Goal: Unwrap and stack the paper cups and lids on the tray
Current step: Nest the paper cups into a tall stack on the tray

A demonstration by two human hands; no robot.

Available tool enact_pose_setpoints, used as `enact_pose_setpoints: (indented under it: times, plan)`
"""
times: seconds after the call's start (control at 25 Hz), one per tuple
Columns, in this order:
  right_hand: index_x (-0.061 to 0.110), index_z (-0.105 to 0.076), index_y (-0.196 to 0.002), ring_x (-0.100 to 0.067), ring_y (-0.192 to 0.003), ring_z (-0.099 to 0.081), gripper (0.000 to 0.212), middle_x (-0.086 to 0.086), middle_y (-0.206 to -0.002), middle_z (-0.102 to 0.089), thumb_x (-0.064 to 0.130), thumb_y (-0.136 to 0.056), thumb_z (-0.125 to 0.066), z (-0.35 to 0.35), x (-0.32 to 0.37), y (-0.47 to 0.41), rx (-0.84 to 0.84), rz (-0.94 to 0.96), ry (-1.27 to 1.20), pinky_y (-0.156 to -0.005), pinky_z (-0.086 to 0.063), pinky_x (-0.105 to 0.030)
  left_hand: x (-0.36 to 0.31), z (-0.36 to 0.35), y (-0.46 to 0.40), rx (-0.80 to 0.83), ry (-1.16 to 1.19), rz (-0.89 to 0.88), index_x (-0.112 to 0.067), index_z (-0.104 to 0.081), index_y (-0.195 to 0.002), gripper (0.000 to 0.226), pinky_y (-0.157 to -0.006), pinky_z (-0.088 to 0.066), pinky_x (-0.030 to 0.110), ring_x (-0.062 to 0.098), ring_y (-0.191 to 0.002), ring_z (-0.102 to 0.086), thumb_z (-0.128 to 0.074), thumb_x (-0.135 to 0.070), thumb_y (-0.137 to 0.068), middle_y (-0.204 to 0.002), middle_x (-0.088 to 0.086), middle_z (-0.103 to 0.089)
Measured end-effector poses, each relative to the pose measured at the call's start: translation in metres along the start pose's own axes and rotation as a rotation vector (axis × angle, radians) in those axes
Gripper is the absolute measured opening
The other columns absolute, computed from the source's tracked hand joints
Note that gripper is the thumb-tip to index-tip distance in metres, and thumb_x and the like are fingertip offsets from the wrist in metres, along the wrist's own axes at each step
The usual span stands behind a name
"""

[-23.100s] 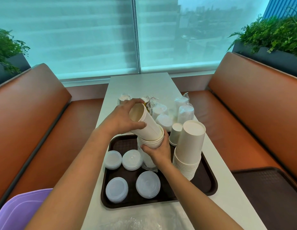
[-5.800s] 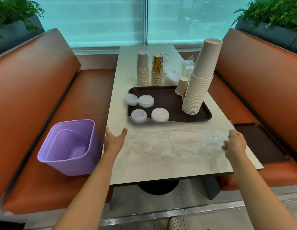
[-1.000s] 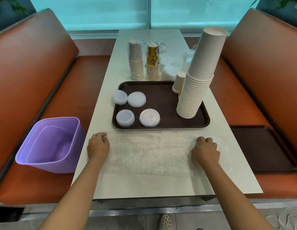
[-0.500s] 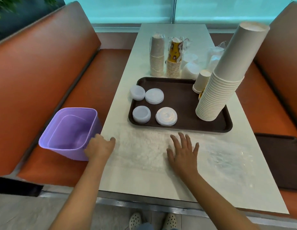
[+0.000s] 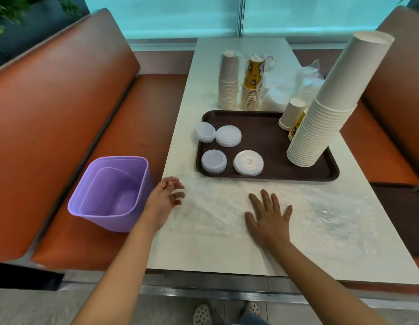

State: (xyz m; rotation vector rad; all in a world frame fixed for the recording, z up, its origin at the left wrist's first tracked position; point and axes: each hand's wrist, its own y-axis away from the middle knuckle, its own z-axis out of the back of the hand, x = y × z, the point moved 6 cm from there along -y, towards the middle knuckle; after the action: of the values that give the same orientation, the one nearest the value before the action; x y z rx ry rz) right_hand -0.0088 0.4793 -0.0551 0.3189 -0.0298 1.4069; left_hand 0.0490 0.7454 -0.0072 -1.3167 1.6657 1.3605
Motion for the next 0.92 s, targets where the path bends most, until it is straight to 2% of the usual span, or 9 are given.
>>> enact_pose_setpoints:
  times: [0.04, 0.12, 0.2, 0.28, 0.36, 0.56, 0.72, 0.8, 0.92]
  plan:
    - [0.039, -0.011, -0.149, -0.02, -0.147, 0.008, 0.088, 0.005, -0.16, 0.001, 0.062, -0.067, 0.01, 0.0, 0.0, 0.0, -0.003, -0.003, -0.002, -0.113, 0.005, -0.059, 0.0, 0.0, 0.0, 0.063, -0.1, 0.046, -0.019, -0.056, -0.092, 0.02, -0.056, -0.035, 0.023, 0.008, -0.055, -0.057, -0.038, -0.025, -0.101, -0.079, -0.002, -0.061]
    - [0.039, -0.013, -0.149, -0.02, -0.147, 0.007, 0.088, 0.005, -0.16, 0.0, 0.063, -0.067, 0.009, 0.0, -0.001, -0.001, -0.014, -0.015, -0.006, -0.113, 0.005, -0.058, 0.002, -0.002, 0.008, 0.286, -0.581, 0.115, -0.023, -0.058, -0.104, 0.021, -0.055, -0.038, 0.017, 0.004, -0.064, -0.056, -0.051, -0.041, -0.094, -0.09, -0.006, -0.062]
    - [0.039, -0.014, -0.149, -0.019, -0.147, 0.006, 0.088, 0.005, -0.16, -0.001, 0.064, -0.067, 0.007, 0.001, 0.0, -0.001, -0.024, -0.017, -0.008, -0.113, 0.005, -0.057, 0.007, 0.004, 0.009, 0.387, -0.862, 0.096, -0.016, -0.059, -0.107, 0.015, -0.059, -0.043, 0.007, -0.002, -0.069, -0.059, -0.059, -0.02, -0.093, -0.09, -0.003, -0.062]
    - [0.04, -0.015, -0.148, -0.019, -0.147, 0.005, 0.087, 0.006, -0.16, -0.002, 0.064, -0.068, 0.006, 0.001, 0.001, 0.0, -0.032, -0.015, -0.008, -0.113, 0.005, -0.057, -0.005, 0.016, 0.006, 0.261, -0.804, 0.055, -0.01, -0.061, -0.093, 0.007, -0.058, -0.043, 0.011, -0.004, -0.061, -0.061, -0.055, -0.008, -0.094, -0.074, -0.002, -0.067]
    - [0.04, -0.015, -0.148, -0.019, -0.147, 0.005, 0.086, 0.006, -0.16, -0.002, 0.065, -0.069, 0.006, 0.001, 0.002, -0.001, -0.035, -0.001, 0.001, -0.113, 0.004, -0.057, -0.013, 0.032, 0.001, 0.174, -0.729, 0.084, -0.01, -0.06, -0.084, 0.021, -0.059, -0.04, 0.021, 0.0, -0.059, -0.064, -0.046, -0.013, -0.099, -0.063, -0.005, -0.069]
    - [0.04, -0.014, -0.149, -0.019, -0.147, 0.005, 0.085, 0.006, -0.16, -0.001, 0.065, -0.07, 0.006, -0.001, 0.002, -0.001, -0.033, 0.016, 0.027, -0.113, 0.004, -0.057, -0.016, 0.035, -0.004, 0.212, -0.78, 0.219, -0.01, -0.059, -0.083, 0.036, -0.063, -0.039, 0.027, 0.012, -0.063, -0.066, -0.038, -0.033, -0.101, -0.07, 0.001, -0.071]
    - [0.04, -0.014, -0.149, -0.019, -0.147, 0.004, 0.086, 0.006, -0.16, -0.001, 0.064, -0.069, 0.007, -0.002, 0.002, -0.002, -0.036, 0.012, 0.041, -0.113, 0.003, -0.057, -0.019, -0.004, -0.029, 0.125, -0.889, 0.201, -0.017, -0.059, -0.086, 0.042, -0.043, -0.036, 0.017, 0.014, -0.054, -0.054, -0.043, -0.055, -0.093, -0.077, -0.002, -0.064]
    - [0.04, -0.014, -0.149, -0.019, -0.147, 0.004, 0.086, 0.007, -0.16, -0.002, 0.065, -0.068, 0.007, -0.002, 0.001, -0.002, -0.028, 0.005, 0.036, -0.113, 0.003, -0.056, -0.011, -0.018, -0.043, 0.095, -0.794, 0.158, -0.018, -0.058, -0.079, 0.031, -0.036, -0.03, 0.016, 0.009, -0.042, -0.051, -0.052, -0.045, -0.093, -0.071, -0.002, -0.061]
    - [0.041, -0.014, -0.148, -0.018, -0.147, 0.004, 0.086, 0.007, -0.16, -0.001, 0.064, -0.068, 0.007, -0.002, 0.002, 0.0, -0.031, -0.004, 0.036, -0.113, 0.003, -0.056, -0.013, 0.009, -0.055, -0.168, -0.5, 0.14, -0.014, -0.061, -0.074, 0.018, -0.034, -0.025, 0.014, 0.006, -0.027, -0.038, -0.058, -0.02, -0.092, -0.062, 0.004, -0.048]
